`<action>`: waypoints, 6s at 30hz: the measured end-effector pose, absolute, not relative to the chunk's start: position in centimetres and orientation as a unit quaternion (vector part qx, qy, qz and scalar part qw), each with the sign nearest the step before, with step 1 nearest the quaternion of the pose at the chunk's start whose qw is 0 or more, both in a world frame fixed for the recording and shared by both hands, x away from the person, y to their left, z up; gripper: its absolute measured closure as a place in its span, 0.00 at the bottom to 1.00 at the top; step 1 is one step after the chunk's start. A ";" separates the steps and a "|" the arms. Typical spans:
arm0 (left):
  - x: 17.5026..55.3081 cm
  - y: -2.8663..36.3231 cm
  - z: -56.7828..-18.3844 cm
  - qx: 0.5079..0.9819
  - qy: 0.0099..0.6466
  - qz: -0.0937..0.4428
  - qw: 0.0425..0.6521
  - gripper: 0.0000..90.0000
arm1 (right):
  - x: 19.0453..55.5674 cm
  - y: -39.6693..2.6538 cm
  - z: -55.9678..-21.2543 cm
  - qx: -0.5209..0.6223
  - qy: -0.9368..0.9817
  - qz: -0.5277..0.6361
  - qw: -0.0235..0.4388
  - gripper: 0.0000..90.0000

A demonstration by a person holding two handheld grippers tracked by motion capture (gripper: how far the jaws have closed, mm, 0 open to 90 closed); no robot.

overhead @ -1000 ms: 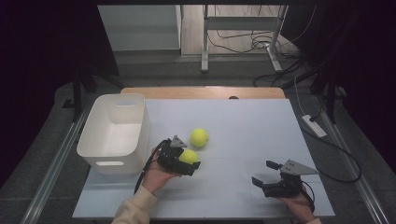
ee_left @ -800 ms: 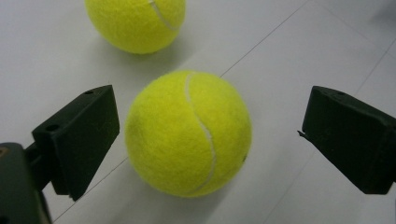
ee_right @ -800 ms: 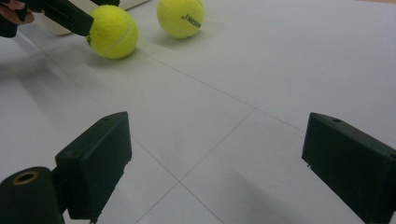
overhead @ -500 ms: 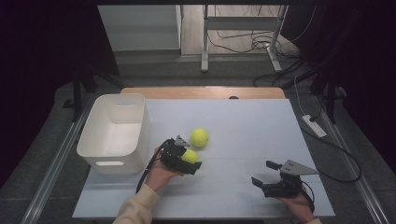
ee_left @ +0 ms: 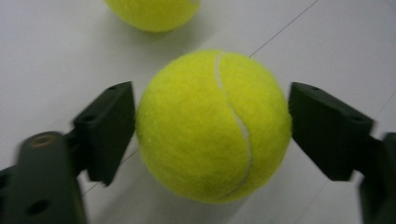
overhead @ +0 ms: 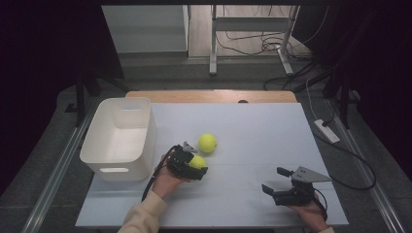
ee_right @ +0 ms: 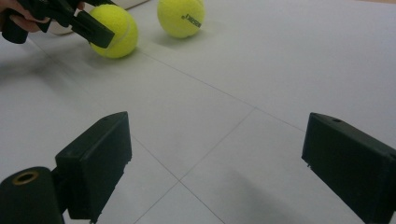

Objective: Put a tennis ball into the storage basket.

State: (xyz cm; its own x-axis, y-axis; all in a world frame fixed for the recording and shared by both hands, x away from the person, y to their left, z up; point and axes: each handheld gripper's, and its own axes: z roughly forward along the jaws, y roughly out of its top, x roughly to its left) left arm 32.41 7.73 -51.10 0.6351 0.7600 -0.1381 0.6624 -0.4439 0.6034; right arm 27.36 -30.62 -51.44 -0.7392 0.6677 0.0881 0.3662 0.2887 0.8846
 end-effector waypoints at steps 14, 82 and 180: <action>32.0 8.1 -50.6 0.851 0.401 0.088 0.327 0.30 | 27.4 -30.7 -51.4 0.328 0.788 0.498 0.152 0.09; 27.8 11.5 -43.5 0.786 0.351 0.138 0.490 0.30 | 27.2 -30.7 -51.3 0.329 0.787 0.499 0.157 0.09; 25.7 18.7 -38.7 0.715 0.383 0.207 0.547 0.30 | 27.3 -31.0 -51.3 0.334 0.784 0.496 0.166 0.09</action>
